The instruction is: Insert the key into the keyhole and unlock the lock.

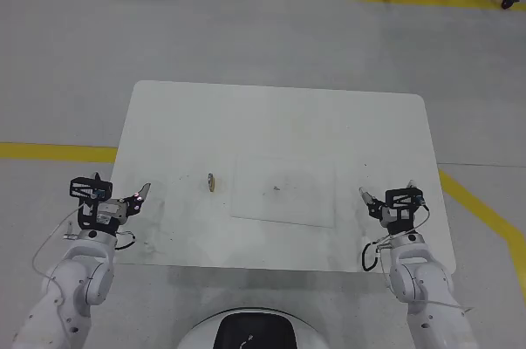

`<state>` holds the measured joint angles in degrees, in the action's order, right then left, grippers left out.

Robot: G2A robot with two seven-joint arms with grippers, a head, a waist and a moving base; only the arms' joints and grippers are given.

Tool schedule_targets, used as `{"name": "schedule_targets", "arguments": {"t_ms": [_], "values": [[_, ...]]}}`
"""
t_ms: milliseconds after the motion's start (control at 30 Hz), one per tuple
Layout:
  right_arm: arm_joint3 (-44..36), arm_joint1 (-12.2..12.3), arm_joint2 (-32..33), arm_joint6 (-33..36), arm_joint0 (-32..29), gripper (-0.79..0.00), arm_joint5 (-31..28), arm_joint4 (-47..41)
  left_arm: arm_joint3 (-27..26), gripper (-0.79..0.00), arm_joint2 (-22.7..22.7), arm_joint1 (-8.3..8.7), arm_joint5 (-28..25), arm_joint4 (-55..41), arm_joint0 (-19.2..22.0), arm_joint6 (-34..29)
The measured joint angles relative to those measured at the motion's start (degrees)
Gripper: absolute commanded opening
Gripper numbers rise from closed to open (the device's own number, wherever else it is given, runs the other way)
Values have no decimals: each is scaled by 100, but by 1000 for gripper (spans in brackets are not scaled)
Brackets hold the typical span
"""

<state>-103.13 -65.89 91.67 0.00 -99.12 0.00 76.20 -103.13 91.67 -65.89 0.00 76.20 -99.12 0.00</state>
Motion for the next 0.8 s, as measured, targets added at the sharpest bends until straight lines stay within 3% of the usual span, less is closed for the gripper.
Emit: {"name": "schedule_targets", "arguments": {"t_ms": [400,500,700,800], "values": [[-31,-2,-37,3,17,0,-23,27,0,0,0,0,0,0,0,0],[-245,-11,-360,-62,71,0,-181,499,0,0,0,0,0,0,0,0],[-316,-45,-1169,142,488,0,-818,1158,0,0,0,0,0,0,0,0],[-263,-44,-1537,237,782,0,-1473,1413,0,0,0,0,0,0,0,0]]}}
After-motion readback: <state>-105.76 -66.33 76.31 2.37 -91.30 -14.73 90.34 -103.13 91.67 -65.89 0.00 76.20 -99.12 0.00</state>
